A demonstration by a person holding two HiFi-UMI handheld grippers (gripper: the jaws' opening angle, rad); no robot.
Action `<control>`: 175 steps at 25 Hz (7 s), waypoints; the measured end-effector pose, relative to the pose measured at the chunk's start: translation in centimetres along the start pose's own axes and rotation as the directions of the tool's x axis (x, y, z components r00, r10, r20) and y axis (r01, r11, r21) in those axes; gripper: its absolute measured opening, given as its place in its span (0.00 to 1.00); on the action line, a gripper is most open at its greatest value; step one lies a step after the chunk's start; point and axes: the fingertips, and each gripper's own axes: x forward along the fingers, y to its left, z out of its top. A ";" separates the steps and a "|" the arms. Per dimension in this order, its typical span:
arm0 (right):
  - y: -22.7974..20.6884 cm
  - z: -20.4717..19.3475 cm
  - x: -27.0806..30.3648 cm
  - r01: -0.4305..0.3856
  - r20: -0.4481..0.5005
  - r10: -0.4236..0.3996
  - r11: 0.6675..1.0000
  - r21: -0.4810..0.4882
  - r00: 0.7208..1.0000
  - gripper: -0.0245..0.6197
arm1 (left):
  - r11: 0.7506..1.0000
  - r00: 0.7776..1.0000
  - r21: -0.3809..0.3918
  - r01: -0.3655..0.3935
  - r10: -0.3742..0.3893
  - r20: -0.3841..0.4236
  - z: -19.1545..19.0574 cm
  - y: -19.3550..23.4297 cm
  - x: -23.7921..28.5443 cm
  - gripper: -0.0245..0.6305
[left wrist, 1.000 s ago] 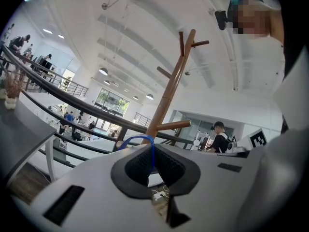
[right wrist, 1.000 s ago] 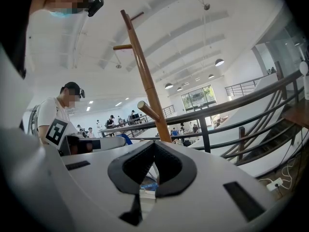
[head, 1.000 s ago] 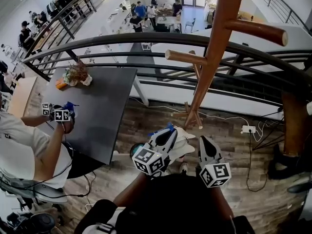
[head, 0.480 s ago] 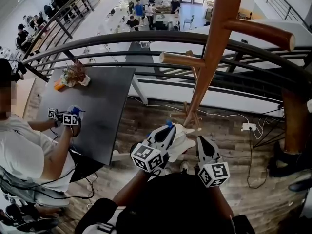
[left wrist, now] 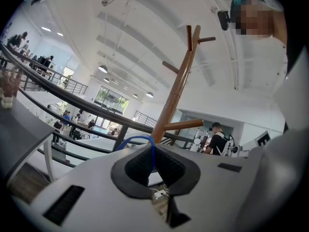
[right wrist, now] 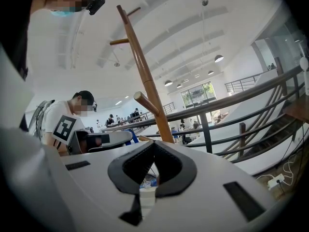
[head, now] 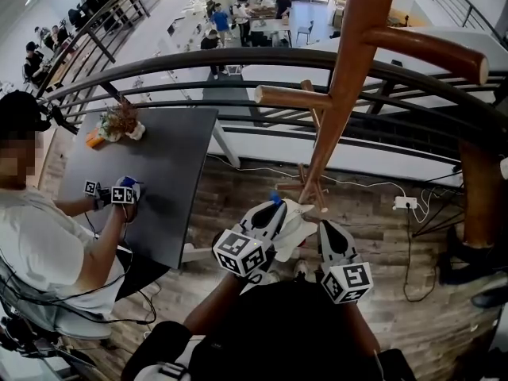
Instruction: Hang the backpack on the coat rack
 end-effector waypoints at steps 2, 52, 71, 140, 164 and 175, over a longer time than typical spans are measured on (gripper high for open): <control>-0.1 -0.1 0.0 0.003 0.000 -0.003 1.000 0.001 1.000 0.06 | 1.000 1.000 -0.001 0.000 0.000 0.001 0.0 0.1 0.1 0.06; -1.4 -1.1 0.2 0.017 -0.024 -0.017 1.000 0.015 1.000 0.06 | 1.000 0.998 -0.014 -0.002 0.001 -0.055 -2.2 1.3 2.6 0.06; -1.4 -1.2 -0.5 0.028 -0.026 -0.027 0.999 0.019 0.999 0.06 | 0.999 0.996 -0.042 -0.006 0.003 -0.087 -3.8 1.5 2.9 0.06; -2.6 -1.9 -1.3 0.044 -0.043 -0.043 0.999 0.024 0.998 0.06 | 0.999 0.986 -0.037 -0.020 0.013 -0.169 -8.0 1.6 5.0 0.06; -3.2 -2.0 -1.4 0.050 -0.057 -0.049 0.998 0.029 0.997 0.06 | 0.995 0.974 -0.074 -0.071 0.053 -0.221 -10.7 3.6 5.7 0.06; -3.3 -2.3 -1.1 0.050 -0.060 -0.048 0.998 0.033 0.997 0.06 | 0.992 0.967 -0.091 -0.087 0.062 -0.247 -12.4 4.4 5.7 0.06</control>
